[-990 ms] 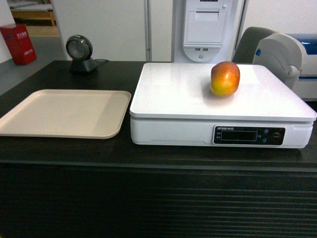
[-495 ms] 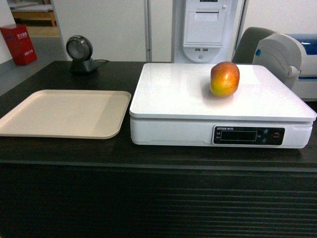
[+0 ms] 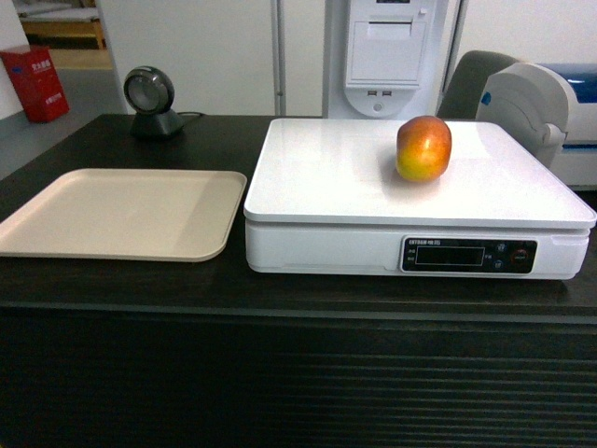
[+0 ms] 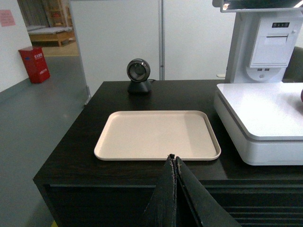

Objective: Place dark red mango on scale at checkout

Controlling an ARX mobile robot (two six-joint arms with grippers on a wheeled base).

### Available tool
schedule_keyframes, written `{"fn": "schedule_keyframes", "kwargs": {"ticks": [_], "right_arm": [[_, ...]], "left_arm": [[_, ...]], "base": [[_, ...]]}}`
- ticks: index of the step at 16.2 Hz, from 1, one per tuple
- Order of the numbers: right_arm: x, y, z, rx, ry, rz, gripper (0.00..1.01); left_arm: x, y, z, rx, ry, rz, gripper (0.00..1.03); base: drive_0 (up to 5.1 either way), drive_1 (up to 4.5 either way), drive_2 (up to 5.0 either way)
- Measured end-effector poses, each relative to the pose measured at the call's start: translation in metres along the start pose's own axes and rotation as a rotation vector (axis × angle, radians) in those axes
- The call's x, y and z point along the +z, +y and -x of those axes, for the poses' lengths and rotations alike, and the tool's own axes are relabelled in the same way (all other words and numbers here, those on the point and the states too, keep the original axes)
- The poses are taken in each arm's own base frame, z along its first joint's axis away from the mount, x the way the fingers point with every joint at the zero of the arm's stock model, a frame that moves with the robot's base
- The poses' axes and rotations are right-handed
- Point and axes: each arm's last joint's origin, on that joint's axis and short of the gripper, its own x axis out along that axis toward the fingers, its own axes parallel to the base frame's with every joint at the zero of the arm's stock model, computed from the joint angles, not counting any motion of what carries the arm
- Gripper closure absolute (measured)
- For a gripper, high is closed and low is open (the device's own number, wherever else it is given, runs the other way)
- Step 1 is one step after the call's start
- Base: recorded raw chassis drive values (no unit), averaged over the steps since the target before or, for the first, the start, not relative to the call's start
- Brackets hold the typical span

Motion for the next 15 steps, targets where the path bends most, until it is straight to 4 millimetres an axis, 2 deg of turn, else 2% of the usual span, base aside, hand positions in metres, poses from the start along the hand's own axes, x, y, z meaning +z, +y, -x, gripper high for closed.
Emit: {"fn": "schedule_keyframes", "kwargs": {"ticks": [3, 9, 11, 15], "right_arm": [[0.000, 0.000, 0.000, 0.000, 0.000, 0.000, 0.03], [0.000, 0.000, 0.000, 0.000, 0.000, 0.000, 0.03], [0.000, 0.000, 0.000, 0.000, -0.001, 0.000, 0.03], [0.000, 0.000, 0.000, 0.000, 0.000, 0.000, 0.03]], "left_arm": [[-0.012, 0.000, 0.011, 0.001, -0.001, 0.000, 1.01], [-0.020, 0.000, 0.011, 0.000, -0.006, 0.000, 1.01], [-0.031, 0.000, 0.011, 0.000, 0.016, 0.001, 1.01], [-0.029, 0.000, 0.011, 0.000, 0.001, 0.001, 1.01]], "base": [[0.0, 0.00, 0.0], [0.0, 0.00, 0.0], [0.0, 0.00, 0.0], [0.0, 0.00, 0.0]]}}
